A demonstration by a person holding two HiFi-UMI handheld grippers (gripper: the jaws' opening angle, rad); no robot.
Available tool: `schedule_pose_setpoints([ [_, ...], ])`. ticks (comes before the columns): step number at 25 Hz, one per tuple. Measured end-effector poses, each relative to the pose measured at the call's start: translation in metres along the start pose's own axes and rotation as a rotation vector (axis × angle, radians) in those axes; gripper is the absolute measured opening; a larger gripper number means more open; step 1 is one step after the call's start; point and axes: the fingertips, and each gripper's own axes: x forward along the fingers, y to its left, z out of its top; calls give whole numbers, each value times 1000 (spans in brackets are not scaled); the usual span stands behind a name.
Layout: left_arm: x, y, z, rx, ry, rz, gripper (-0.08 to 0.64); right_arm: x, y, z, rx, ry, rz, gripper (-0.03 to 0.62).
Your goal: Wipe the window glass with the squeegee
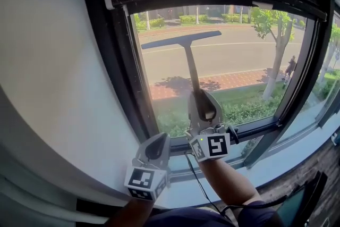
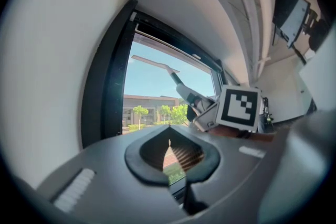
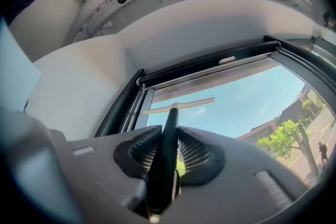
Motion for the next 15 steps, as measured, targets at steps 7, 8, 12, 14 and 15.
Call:
schedule_pose_setpoints([
  [7, -5, -3, -6, -14, 22, -5, -9, -16, 2, -10, -1, 32, -1, 101],
  [8, -6, -4, -7, -16, 23, -6, -9, -19, 2, -11, -2, 37, -2, 101],
  [12, -6, -7, -12, -18, 19, -12, -9, -28, 3, -19, -1, 62, -6, 101],
  [14, -6, -10, -17, -18, 34, -19, -9, -34, 3, -23, -3, 74, -5, 101],
  [15, -6, -11, -20, -20, 43, -22, -9, -38, 3, -25, -4, 79, -6, 101],
])
